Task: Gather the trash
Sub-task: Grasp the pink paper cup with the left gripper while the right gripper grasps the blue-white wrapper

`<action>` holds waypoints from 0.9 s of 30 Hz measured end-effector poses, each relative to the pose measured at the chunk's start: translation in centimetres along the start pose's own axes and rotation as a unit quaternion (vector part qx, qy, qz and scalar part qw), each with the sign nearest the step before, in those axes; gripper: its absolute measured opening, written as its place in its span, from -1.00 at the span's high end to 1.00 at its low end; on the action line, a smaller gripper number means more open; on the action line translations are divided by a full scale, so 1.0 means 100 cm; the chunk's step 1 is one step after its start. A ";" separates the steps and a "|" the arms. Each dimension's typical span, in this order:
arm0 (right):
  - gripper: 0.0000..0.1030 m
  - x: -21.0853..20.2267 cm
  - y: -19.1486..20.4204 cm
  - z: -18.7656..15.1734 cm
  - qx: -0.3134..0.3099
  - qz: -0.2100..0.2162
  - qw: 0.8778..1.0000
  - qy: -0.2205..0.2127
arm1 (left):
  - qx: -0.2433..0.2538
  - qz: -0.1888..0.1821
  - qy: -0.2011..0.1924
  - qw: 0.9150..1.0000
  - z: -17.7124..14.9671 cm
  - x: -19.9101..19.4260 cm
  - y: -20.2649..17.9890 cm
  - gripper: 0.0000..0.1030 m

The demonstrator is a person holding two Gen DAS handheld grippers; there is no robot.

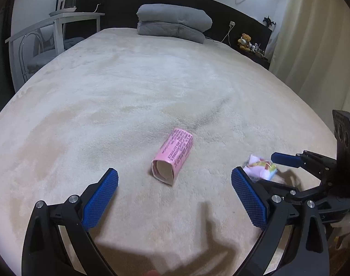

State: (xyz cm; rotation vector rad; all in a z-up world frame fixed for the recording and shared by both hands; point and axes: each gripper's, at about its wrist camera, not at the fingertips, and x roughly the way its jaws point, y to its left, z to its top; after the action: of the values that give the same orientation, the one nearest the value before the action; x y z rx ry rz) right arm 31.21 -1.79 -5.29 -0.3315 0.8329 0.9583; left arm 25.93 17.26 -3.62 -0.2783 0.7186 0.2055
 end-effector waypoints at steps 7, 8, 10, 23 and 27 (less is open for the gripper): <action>-0.30 0.010 -0.002 0.004 -0.008 0.010 1.000 0.007 | 0.012 -0.011 0.006 1.000 0.013 0.026 -0.006 -0.83; -0.28 0.011 -0.001 0.004 -0.010 0.011 1.000 0.008 | 0.014 -0.009 0.007 1.000 0.015 0.030 -0.007 -0.78; -0.16 0.013 -0.002 0.004 -0.013 0.011 1.000 0.012 | 0.013 -0.010 0.015 1.000 0.017 0.037 -0.007 -0.52; 0.01 0.003 0.000 -0.002 -0.024 0.011 1.000 0.007 | 0.041 -0.004 0.013 0.999 0.014 0.044 -0.016 0.43; 0.01 -0.005 -0.002 -0.003 -0.022 0.009 1.000 -0.001 | 0.044 -0.012 0.003 0.999 0.013 0.035 -0.021 0.43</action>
State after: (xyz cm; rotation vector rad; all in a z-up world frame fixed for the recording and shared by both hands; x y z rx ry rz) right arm 31.05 -2.34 -5.09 -0.3626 0.8151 0.9947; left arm 29.87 16.03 -4.69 -0.2042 0.7280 0.1507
